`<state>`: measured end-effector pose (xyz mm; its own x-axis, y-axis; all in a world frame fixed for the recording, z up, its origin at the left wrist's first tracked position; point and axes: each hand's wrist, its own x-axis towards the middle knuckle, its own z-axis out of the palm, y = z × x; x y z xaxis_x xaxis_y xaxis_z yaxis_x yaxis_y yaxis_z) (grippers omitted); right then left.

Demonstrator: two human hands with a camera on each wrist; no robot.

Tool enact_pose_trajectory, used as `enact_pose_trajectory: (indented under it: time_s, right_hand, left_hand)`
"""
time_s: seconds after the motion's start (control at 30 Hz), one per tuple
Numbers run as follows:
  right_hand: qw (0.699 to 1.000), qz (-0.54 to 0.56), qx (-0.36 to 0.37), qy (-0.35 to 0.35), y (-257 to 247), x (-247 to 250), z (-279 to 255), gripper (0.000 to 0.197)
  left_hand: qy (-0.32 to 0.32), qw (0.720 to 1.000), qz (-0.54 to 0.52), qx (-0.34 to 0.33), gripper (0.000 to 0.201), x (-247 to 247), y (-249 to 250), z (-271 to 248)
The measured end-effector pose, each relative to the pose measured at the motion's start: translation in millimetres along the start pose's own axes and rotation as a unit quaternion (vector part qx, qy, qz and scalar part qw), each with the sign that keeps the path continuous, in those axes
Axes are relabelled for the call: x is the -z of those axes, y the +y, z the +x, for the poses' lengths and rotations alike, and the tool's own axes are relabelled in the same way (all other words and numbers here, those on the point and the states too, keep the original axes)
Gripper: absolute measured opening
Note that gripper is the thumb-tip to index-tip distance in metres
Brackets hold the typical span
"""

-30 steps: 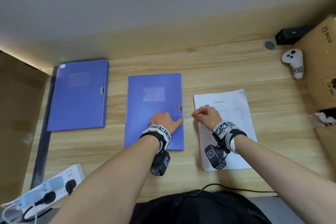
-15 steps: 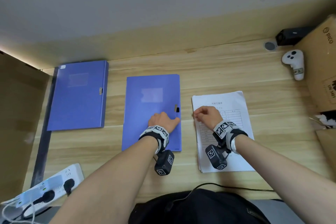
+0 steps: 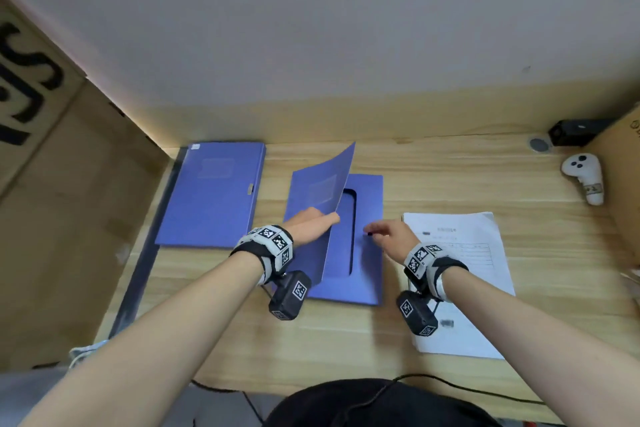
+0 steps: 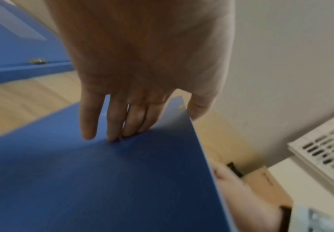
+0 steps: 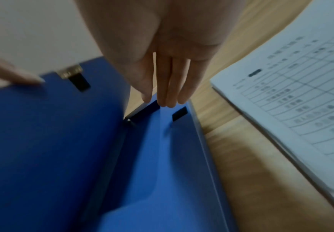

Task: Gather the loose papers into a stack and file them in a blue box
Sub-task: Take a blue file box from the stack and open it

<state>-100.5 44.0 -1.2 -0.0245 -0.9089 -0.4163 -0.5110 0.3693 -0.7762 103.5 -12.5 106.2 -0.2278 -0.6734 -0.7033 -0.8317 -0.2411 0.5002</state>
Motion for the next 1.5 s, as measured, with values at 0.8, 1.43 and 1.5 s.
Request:
enact_pose_trajectory:
  time_s: [0.8,1.43,1.5]
  right_hand:
    - [0.937,-0.343,0.018,-0.068,-29,-55,-2,0.053]
    - [0.942,-0.331,-0.034,-0.034,3,-51,-9,0.069]
    - [0.944,-0.326,-0.026,-0.045,4,-44,-11,0.068]
  left_hand:
    - [0.137,0.77,0.624,-0.01,0.075,75,-148,-1]
    - [0.07,0.871,0.486,-0.013,0.072,10,-179,50]
    - [0.068,0.866,0.495,0.002,0.072,8,-170,48]
